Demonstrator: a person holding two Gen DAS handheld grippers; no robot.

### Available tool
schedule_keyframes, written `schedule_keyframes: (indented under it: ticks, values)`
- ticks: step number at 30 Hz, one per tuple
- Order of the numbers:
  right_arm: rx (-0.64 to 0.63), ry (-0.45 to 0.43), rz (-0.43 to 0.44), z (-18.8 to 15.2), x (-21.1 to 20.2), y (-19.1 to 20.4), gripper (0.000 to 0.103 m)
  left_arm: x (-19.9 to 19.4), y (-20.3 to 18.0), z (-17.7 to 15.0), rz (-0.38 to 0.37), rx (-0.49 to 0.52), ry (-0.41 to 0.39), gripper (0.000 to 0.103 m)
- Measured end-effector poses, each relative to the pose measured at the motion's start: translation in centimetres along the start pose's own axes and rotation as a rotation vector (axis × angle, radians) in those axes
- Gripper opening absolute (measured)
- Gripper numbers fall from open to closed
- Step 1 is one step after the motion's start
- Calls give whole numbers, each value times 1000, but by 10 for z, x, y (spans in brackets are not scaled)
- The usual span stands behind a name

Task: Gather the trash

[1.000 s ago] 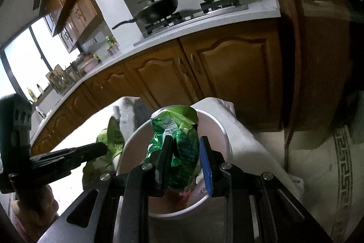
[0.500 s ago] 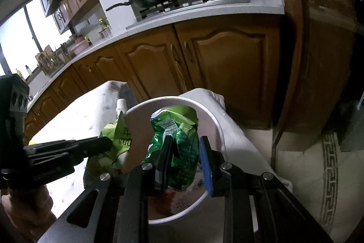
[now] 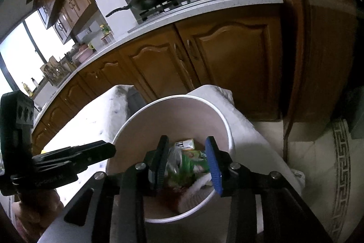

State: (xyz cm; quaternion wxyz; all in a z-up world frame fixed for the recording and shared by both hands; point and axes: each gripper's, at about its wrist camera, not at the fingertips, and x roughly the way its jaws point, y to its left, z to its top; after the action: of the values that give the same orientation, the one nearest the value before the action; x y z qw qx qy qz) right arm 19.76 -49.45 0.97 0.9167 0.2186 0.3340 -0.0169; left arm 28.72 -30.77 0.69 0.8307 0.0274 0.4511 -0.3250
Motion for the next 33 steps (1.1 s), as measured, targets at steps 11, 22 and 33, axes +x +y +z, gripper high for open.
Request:
schedule_keyframes:
  ticks: [11, 22, 33]
  values:
    - [24, -50, 56, -13, -21, 21, 55, -41, 23, -23, 1, -84, -66, 50]
    - [95, -106, 109, -43, -36, 42, 68, -77, 47, -63, 10, -171, -114, 57]
    - [75, -152, 139, -75, -50, 84, 76, -131, 66, -102, 119, -180, -228, 76]
